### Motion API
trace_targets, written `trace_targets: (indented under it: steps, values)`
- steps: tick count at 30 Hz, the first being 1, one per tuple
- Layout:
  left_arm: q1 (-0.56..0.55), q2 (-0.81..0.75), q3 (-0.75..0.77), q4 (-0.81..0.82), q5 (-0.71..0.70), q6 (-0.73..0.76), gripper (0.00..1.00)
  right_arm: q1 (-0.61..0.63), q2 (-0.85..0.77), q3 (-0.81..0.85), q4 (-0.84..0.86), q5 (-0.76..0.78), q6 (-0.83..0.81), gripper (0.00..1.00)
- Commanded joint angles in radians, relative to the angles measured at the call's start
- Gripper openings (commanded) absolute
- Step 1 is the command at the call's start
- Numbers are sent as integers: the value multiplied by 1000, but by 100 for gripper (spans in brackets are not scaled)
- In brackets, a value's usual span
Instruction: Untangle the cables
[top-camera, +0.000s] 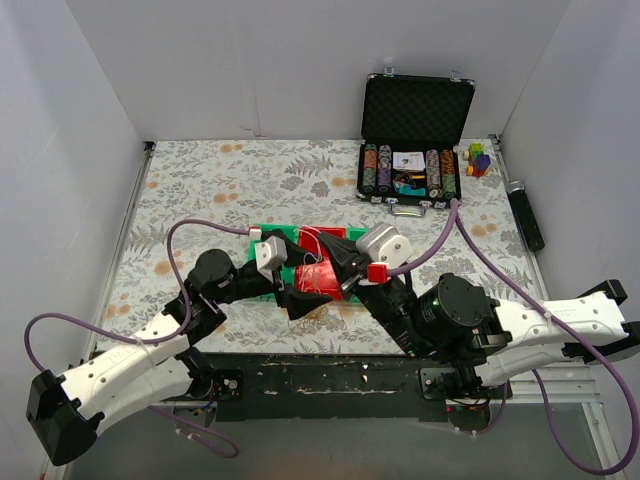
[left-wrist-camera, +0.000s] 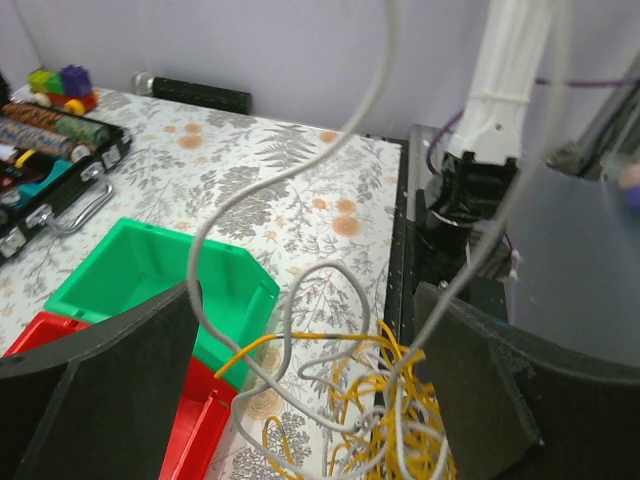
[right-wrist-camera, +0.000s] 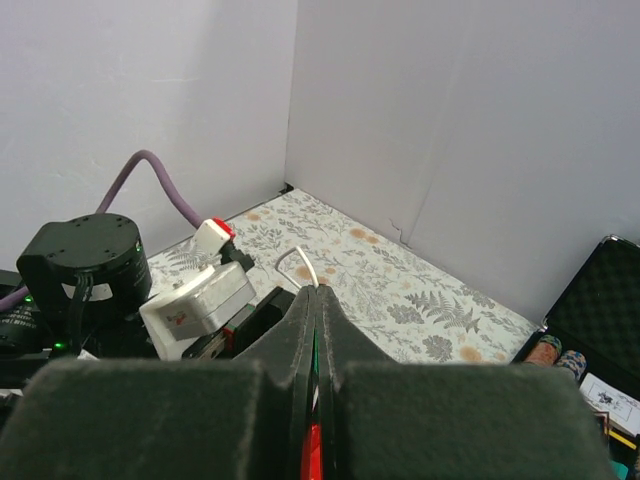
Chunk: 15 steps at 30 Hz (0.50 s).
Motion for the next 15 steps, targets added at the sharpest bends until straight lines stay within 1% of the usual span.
trace_targets:
  steps: [1, 2, 4, 5, 6, 7, 8, 9, 15]
  values:
    - [-7, 1, -14, 0, 213, 52, 78, 113, -3, 61, 56, -1, -23, 1]
    - [-7, -2, -22, -29, 218, 76, 70, 111, -6, 65, 64, 8, -37, 1]
    - [-12, -12, -32, -89, 227, 152, 41, 111, -18, 71, 87, 19, -71, 1]
    - [-12, -20, -39, -104, 221, 164, 28, 113, -26, 73, 94, 17, -81, 1]
    - [-11, -26, -45, -113, 215, 175, 20, 113, -34, 73, 105, 14, -91, 1]
    - [-14, -28, -48, -124, 212, 185, 16, 113, -40, 73, 116, 11, -97, 1]
    - [-14, -28, -49, -133, 210, 195, 15, 111, -43, 71, 121, 9, -103, 1]
    - [-12, -26, -49, -138, 203, 199, 17, 113, -43, 74, 127, 14, -120, 1]
    - [-15, -34, -71, -176, 219, 241, 20, 111, -45, 96, 177, 57, -215, 1]
